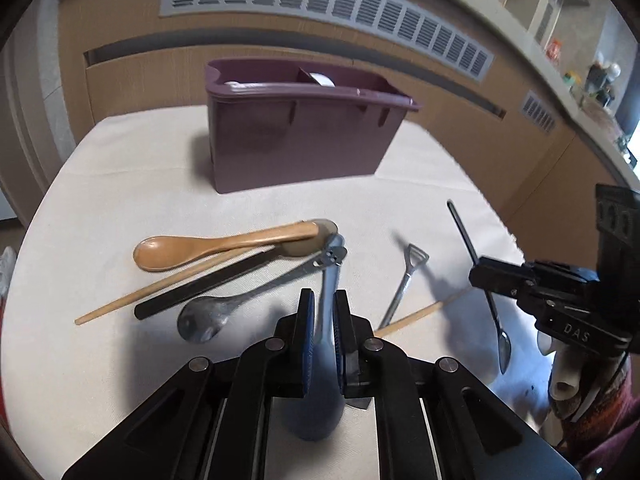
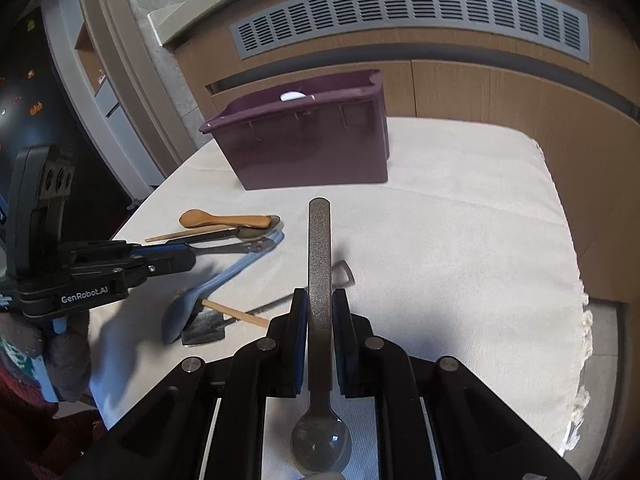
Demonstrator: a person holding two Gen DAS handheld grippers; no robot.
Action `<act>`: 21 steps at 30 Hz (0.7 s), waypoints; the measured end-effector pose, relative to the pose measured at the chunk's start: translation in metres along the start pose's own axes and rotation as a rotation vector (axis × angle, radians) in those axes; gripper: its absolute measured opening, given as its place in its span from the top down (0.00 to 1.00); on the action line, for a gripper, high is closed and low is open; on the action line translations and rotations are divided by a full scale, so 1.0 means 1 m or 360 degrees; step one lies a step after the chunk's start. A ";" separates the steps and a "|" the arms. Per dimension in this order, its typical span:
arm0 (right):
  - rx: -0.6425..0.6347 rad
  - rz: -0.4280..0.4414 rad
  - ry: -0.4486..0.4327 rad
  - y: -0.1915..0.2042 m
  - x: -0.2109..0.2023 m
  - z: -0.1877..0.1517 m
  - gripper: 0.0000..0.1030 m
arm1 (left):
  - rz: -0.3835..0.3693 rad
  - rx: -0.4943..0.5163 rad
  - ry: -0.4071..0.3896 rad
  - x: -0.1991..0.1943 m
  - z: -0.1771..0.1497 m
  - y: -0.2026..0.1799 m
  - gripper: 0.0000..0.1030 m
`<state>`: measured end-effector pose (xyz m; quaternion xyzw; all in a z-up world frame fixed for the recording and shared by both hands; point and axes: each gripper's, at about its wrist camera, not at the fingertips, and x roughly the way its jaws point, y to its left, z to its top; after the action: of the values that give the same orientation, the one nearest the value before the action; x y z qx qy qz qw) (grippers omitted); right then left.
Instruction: Organize utensils
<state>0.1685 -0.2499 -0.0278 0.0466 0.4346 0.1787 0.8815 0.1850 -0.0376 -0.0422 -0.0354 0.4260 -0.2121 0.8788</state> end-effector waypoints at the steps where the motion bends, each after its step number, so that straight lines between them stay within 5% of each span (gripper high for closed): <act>1: 0.0009 -0.0002 0.0015 -0.002 0.002 -0.001 0.89 | 0.0013 0.0014 -0.0018 0.001 -0.001 0.001 0.79; 5: 0.0019 -0.0015 0.0058 -0.006 0.008 -0.004 0.89 | 0.0165 0.0137 0.0020 0.011 0.001 0.014 0.72; 8: 0.0019 -0.0004 0.0053 -0.005 0.008 -0.006 0.89 | 0.0168 0.0192 0.0106 0.019 0.006 0.030 0.72; 13: 0.0041 0.0013 0.0061 -0.008 0.011 -0.009 0.89 | 0.0191 0.0031 0.0123 0.024 0.014 0.062 0.72; 17: 0.0073 0.0010 0.0085 -0.015 0.014 -0.010 0.88 | 0.0052 -0.0170 0.0112 0.017 0.002 0.076 0.72; 21: 0.0078 0.0016 0.0089 -0.014 0.015 -0.010 0.88 | -0.0172 -0.0053 0.0193 0.008 -0.008 0.048 0.71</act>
<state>0.1729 -0.2581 -0.0481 0.0652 0.4631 0.1737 0.8667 0.1997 0.0039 -0.0647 -0.0600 0.4795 -0.2538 0.8379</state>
